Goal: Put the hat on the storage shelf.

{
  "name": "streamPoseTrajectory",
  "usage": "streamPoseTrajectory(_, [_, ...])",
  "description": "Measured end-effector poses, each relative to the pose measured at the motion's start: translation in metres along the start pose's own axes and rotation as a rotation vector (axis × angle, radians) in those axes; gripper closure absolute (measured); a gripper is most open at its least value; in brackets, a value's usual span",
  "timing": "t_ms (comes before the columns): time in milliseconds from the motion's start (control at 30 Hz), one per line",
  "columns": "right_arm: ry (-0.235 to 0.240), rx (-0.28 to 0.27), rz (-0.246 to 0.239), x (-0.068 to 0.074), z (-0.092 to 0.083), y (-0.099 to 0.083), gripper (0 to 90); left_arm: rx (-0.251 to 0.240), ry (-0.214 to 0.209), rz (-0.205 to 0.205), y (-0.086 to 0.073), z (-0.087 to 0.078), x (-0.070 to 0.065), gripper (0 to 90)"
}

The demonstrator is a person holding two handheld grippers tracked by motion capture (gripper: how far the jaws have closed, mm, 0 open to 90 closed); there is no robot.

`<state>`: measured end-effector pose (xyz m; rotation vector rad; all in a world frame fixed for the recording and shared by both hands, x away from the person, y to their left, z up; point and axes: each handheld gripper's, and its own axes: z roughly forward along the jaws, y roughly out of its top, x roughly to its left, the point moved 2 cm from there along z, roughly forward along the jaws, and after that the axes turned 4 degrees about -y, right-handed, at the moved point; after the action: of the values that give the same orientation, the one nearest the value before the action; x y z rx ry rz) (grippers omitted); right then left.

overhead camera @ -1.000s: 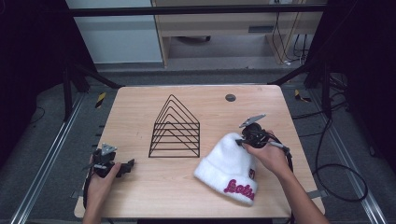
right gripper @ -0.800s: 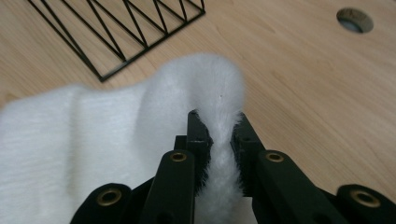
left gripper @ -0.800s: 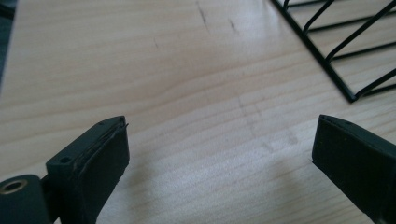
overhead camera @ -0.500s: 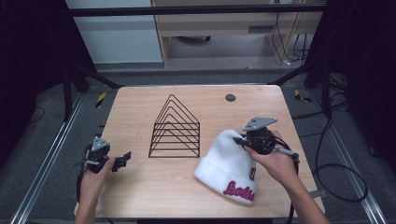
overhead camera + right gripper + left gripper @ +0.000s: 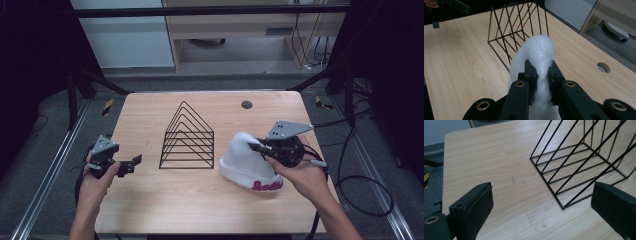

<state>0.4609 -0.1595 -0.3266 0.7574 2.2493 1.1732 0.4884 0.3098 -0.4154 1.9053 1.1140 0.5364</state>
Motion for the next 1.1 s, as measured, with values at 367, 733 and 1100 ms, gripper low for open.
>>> streamPoseTrajectory(367, [-0.011,-0.049,-0.003,-0.021,-0.022,0.028,82.1,-0.029,-0.074,0.042,0.038,-0.007,-0.017,3.7])
streamPoseTrajectory(733, [-0.026,-0.099,-0.022,-0.035,-0.031,0.061,82.1,-0.062,-0.157,0.100,0.063,-0.013,-0.040,4.0])
streamPoseTrajectory(1100, [-0.041,-0.164,-0.027,-0.044,-0.035,0.092,82.2,-0.077,-0.191,0.153,0.089,-0.023,-0.054,4.8])
